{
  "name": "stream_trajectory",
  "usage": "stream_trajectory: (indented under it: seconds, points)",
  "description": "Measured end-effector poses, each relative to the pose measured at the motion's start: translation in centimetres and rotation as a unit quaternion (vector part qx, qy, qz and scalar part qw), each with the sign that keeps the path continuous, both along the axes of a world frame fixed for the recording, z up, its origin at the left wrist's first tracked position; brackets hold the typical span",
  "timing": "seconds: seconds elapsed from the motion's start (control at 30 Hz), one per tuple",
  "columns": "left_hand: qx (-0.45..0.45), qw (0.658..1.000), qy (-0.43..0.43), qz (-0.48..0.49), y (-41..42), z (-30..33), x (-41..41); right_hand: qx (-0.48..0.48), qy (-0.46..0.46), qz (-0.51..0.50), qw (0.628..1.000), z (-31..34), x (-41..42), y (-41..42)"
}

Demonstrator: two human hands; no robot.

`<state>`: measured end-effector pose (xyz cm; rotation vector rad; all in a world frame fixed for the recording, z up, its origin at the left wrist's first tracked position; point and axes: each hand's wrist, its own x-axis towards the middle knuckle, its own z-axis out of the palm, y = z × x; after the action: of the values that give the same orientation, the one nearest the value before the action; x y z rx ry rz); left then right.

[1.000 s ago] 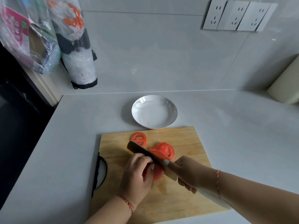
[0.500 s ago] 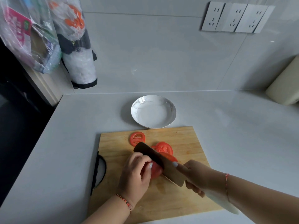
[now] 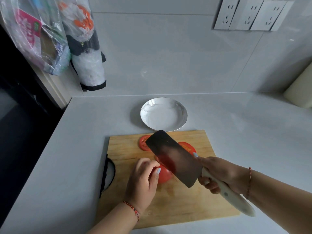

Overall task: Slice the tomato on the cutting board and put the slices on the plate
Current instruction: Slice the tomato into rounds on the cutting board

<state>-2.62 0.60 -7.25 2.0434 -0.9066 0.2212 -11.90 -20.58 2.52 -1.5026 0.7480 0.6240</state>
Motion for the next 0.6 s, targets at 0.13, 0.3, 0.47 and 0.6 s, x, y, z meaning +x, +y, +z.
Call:
stream_trajectory:
  seconds: [0.13, 0.3, 0.47, 0.6]
  points:
    - [0.013, 1.000, 0.004, 0.007, -0.1, 0.0, -0.1, 0.019, 0.013, 0.010, 1.000, 0.7, 0.0, -0.1]
    - [0.010, 1.000, 0.007, -0.004, -0.4, 0.2, 0.0, 0.044, 0.034, -0.015, 0.998, 0.7, 0.2, -0.1]
    - [0.005, 1.000, 0.004, -0.006, -0.4, 0.4, 0.1, 0.078, 0.052, -0.039, 0.995, 1.0, 0.5, -0.3]
    - [0.003, 1.000, -0.002, -0.011, -0.1, 0.2, 0.1, 0.004, 0.029, 0.004, 1.000, 1.3, 0.2, 0.1]
